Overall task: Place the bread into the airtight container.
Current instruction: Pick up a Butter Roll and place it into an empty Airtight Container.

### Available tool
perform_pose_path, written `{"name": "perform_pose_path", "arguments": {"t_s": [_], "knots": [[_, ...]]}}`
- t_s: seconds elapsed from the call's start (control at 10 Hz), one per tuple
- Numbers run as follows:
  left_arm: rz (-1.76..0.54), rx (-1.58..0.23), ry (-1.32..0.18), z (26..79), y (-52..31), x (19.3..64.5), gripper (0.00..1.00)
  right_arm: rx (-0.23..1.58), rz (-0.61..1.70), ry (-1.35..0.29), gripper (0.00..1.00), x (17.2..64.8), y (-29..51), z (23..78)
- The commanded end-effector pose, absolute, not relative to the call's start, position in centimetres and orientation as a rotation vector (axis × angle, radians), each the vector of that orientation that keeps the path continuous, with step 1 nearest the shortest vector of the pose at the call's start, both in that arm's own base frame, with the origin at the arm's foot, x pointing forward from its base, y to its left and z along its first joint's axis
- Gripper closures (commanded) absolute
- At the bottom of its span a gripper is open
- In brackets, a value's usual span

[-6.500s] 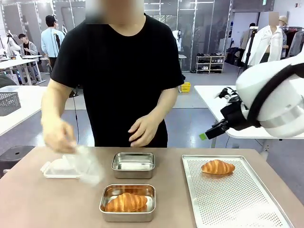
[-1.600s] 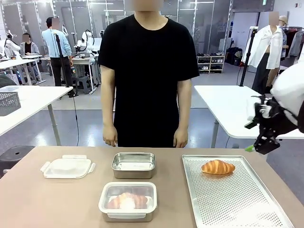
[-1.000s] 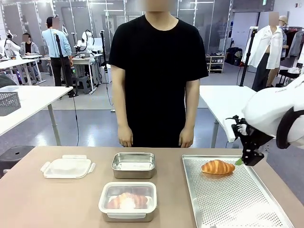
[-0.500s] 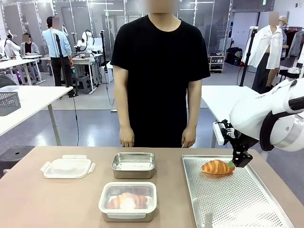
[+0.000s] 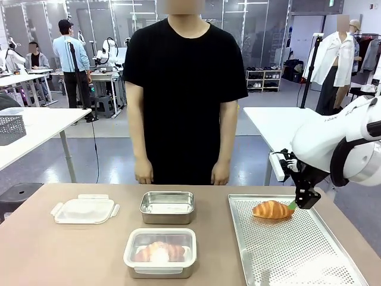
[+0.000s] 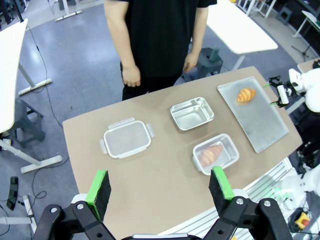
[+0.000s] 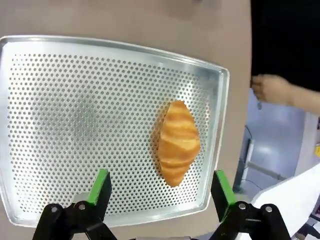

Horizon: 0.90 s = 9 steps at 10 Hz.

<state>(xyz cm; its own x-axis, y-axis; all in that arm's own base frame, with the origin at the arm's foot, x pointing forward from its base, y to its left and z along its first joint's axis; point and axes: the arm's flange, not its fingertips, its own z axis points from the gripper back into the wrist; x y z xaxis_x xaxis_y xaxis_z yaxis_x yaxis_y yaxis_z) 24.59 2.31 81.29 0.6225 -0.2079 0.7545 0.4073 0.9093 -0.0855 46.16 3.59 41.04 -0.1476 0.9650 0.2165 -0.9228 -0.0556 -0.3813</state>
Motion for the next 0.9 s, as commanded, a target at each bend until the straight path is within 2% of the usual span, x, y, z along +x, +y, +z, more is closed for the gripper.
{"name": "perform_pose_path", "arguments": {"t_s": [0.0, 0.3, 0.5, 0.8], "knots": [[-0.365, -0.269, -0.828, 81.4, 2.3, 24.6, 0.0, -0.068, 1.648, -0.35, 0.0, 50.0, 4.8, 41.8], [-0.365, -0.269, -0.828, 81.4, 2.3, 24.6, 0.0, 0.0, 1.621, -0.242, 0.0, 55.1, 6.6, 40.8], [-0.365, -0.269, -0.828, 81.4, 2.3, 24.6, 0.0, -0.013, 1.607, -0.167, 0.0, 56.6, 7.8, 38.9], [-0.365, -0.269, -0.828, 81.4, 2.3, 24.6, 0.0, -0.023, 1.565, -0.148, 0.0, 58.4, 7.4, 36.2]]}}
